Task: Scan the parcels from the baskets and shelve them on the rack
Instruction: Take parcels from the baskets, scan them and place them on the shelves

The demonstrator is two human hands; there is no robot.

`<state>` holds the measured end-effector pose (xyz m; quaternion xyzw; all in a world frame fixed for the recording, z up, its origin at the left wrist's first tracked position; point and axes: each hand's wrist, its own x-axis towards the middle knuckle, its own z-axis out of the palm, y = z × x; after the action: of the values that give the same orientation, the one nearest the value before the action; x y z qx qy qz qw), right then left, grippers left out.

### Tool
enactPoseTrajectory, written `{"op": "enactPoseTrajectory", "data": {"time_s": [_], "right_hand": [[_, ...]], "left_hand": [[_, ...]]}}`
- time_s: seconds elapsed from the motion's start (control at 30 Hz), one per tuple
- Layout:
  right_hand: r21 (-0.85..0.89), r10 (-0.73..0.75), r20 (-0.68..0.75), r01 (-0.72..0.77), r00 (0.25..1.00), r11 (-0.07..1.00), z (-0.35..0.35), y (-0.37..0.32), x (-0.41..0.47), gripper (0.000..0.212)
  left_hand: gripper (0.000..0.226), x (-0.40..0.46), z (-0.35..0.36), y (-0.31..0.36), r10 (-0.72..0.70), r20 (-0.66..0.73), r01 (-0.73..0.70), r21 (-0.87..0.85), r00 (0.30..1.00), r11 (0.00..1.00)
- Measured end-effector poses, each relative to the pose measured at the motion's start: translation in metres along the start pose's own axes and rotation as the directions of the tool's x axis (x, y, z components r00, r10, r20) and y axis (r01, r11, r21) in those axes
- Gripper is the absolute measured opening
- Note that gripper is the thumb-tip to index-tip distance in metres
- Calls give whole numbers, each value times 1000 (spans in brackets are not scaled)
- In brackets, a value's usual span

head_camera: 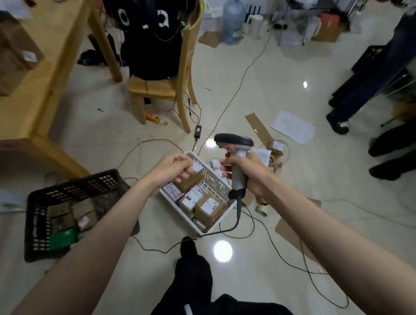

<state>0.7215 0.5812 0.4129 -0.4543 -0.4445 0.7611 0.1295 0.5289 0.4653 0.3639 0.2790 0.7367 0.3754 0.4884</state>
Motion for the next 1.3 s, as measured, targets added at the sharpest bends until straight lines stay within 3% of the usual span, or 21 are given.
{"op": "enactPoseTrajectory", "data": {"time_s": [0.3,0.53,0.7,1.1,1.2,1.3], "right_hand": [[75,210,-118,-202,971,976,-15,31,109,19],[58,335,-238,-331,912,942,-42,105,175,24],[50,412,-308,-418,857,907,-71,173,237,21],[-158,473,-356,-551,806,820,-151,349,396,12],[-285,475,-370,-584,798,760,-168,384,429,29],[-323,460,-373,-577,806,750,-180,409,458,24]], "left_hand": [[12,103,24,-33,-186,44,187,-35,982,982],[19,161,70,-103,-368,142,378,-52,919,925],[18,210,95,-172,-457,125,468,-89,881,879],[8,324,193,-351,-643,64,638,-225,764,736],[8,342,215,-382,-685,75,679,-247,725,691],[13,362,232,-409,-721,90,716,-257,687,649]]}}
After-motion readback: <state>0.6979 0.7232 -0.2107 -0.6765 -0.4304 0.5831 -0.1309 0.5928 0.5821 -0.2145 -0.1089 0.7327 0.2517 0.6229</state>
